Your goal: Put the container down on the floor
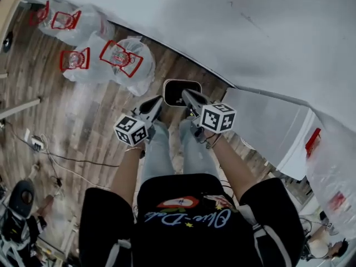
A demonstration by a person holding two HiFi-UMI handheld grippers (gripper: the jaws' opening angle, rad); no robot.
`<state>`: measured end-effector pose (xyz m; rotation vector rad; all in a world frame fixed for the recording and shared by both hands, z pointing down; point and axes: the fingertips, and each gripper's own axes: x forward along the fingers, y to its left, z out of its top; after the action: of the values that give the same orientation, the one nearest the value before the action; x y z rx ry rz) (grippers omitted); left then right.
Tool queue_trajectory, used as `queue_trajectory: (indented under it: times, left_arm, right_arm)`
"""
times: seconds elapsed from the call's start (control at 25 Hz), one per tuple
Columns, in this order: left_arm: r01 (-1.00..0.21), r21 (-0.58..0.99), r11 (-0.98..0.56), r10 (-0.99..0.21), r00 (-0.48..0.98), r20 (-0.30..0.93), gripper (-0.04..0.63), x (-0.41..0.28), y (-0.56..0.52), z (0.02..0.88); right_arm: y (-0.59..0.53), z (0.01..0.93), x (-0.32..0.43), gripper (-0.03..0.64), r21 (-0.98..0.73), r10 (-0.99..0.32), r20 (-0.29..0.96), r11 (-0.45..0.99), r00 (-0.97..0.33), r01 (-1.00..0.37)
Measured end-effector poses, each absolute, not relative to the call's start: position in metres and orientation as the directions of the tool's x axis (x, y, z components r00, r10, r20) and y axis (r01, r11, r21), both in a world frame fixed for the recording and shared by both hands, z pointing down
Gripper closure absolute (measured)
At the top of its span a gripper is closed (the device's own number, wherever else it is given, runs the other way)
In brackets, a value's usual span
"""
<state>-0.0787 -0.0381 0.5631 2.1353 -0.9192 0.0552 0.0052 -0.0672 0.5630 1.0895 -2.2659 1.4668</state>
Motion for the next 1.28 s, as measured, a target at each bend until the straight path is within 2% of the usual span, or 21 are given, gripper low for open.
queue_trajectory:
  times: [0.24, 0.56, 0.88, 1.16, 1.28]
  left_arm:
    - [-0.567, 0.686, -0.456, -0.62, 0.755, 0.211, 0.589, -0.076, -0.047, 0.489]
    - [-0.545, 0.675, -0.498, -0.611, 0.772, 0.172, 0.589, -0.063, -0.038, 0.419]
    - [-0.554, 0.579, -0.598, -0.574, 0.8, 0.173, 0.589, -0.05, -0.032, 0.368]
    - [-0.504, 0.622, -0.599, -0.613, 0.789, 0.049, 0.589, -0.051, -0.034, 0.315]
    - [-0.541, 0.564, -0.624, -0.623, 0.78, 0.058, 0.589, -0.051, -0.035, 0.301]
  right_arm:
    - [-0.073, 0.506, 0.009, 0.618, -0.648, -0.509, 0.517, 0.291, -0.688, -0.703]
    - [-0.069, 0.439, 0.015, 0.618, -0.593, -0.545, 0.457, 0.402, -0.703, -0.698]
    - [-0.062, 0.383, 0.013, 0.618, -0.555, -0.571, 0.398, 0.473, -0.718, -0.684]
    - [-0.056, 0.339, 0.012, 0.618, -0.519, -0.597, 0.346, 0.52, -0.723, -0.678]
    - [-0.057, 0.32, 0.008, 0.618, -0.498, -0.602, 0.319, 0.551, -0.732, -0.67]
